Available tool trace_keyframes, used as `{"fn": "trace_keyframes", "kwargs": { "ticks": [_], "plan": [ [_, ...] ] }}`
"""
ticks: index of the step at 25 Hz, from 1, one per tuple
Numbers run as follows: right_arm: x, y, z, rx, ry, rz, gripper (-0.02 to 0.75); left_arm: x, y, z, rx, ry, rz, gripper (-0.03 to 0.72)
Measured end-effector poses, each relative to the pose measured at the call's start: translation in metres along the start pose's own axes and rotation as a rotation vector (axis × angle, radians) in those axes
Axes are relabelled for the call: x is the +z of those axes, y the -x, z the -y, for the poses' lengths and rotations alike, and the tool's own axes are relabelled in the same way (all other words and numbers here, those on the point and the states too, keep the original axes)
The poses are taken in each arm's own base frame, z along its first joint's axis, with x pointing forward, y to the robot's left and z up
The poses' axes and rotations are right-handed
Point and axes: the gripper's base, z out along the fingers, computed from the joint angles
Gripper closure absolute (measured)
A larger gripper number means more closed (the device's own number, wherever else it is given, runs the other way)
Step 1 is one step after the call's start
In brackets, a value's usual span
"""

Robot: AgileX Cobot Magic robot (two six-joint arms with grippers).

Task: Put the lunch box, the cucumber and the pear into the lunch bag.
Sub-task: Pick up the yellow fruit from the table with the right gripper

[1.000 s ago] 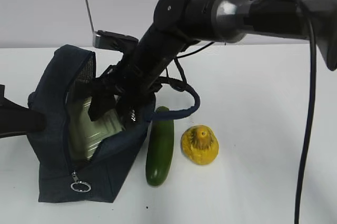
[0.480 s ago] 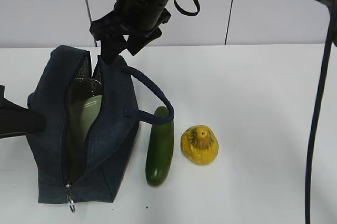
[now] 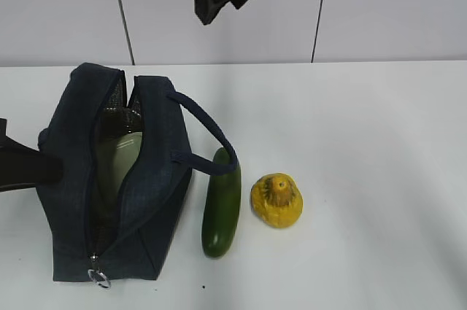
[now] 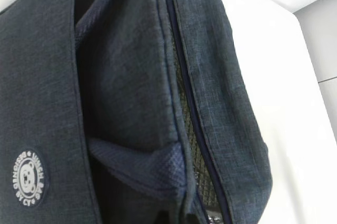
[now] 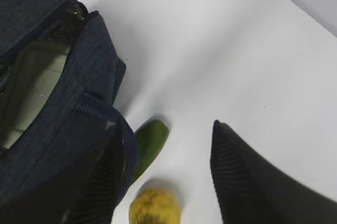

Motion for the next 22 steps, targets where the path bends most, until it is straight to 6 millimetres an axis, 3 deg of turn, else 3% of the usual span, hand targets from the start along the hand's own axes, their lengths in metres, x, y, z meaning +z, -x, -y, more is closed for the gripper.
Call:
{"fn": "trace_keyframes", "kwargs": {
  "ticks": [5, 10, 18, 22],
  "plan": [
    [-0.033, -0.029, 0.0, 0.006, -0.036, -0.039, 0.328, 0.0, 0.0, 0.0, 0.001, 0.001, 0.0, 0.701],
    [-0.04, -0.068, -0.003, 0.017, -0.043, -0.137, 0.33, 0.0, 0.0, 0.0, 0.001, 0.001, 0.0, 0.702],
    [0.0, -0.126, -0.013, 0.04, 0.003, -0.378, 0.33, 0.0, 0.0, 0.0, 0.001, 0.001, 0.0, 0.702],
    [0.028, -0.133, -0.015, 0.036, 0.016, -0.403, 0.3, 0.0, 0.0, 0.0, 0.001, 0.001, 0.0, 0.702]
  ]
}}
